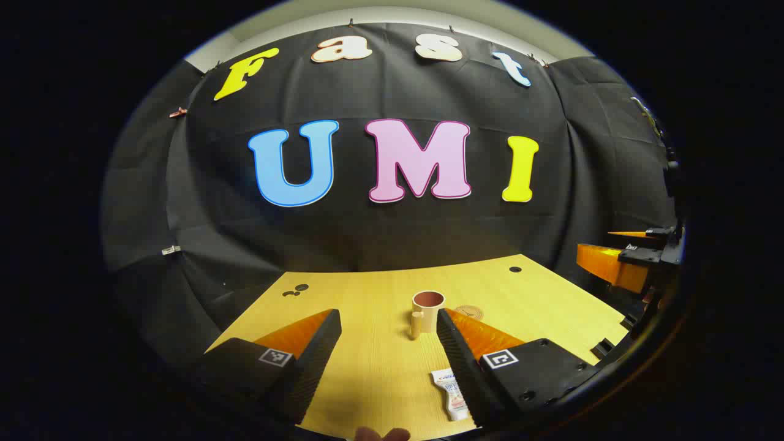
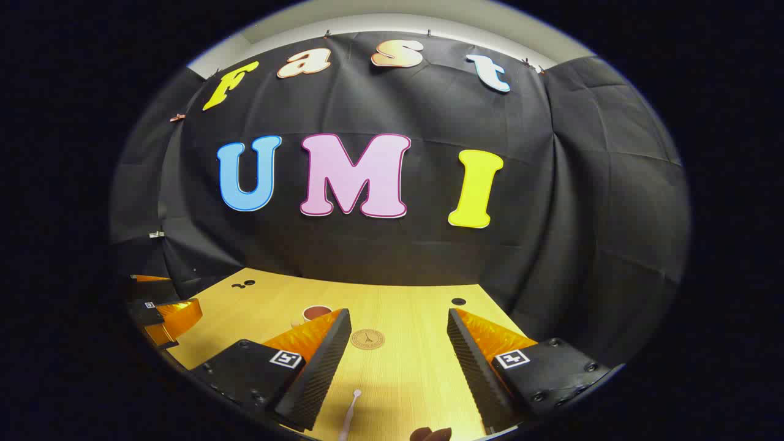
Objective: Put the toothbrush and toothpaste on the desktop into the cup, then pick up the cup and place it on the coaster on the desktop.
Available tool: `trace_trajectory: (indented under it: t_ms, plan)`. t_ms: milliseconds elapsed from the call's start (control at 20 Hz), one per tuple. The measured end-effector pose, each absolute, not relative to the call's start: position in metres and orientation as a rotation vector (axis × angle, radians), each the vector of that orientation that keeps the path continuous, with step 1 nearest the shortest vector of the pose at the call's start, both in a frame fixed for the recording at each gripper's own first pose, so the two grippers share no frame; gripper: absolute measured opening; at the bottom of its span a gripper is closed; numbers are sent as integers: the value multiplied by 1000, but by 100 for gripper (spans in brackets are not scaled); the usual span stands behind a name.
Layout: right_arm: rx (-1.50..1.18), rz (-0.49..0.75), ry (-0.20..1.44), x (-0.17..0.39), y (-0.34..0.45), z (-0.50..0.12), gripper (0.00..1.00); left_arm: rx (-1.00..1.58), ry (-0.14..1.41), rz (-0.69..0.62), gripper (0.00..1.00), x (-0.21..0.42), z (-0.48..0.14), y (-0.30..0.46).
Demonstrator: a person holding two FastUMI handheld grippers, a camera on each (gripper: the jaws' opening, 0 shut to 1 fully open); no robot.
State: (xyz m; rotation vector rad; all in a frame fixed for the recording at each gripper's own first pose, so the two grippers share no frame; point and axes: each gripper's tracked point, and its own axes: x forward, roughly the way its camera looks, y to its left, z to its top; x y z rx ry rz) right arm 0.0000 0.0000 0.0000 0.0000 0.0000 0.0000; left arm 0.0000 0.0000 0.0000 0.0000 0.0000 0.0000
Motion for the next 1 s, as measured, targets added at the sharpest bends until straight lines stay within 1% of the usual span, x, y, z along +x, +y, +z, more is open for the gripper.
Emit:
trace_trajectory:
  t_ms: [300, 450, 650, 800, 1000]
  plan:
    - [-22, 11, 0, 4, -2, -2, 97, 18, 9, -3, 96, 3, -2, -13]
    - [-19, 18, 10, 6, -2, -6, 97, 22, 17, -11, 98, 5, -3, -19]
    - [-8, 9, 32, 7, -10, -14, 97, 14, 59, -19, 98, 10, -15, -28]
    - [-22, -3, 51, 7, -18, -22, 97, -13, 148, -55, 99, 18, -37, -46]
    - [-31, -19, 78, 4, -32, -32, 97, -51, 362, -102, 99, 30, -94, -73]
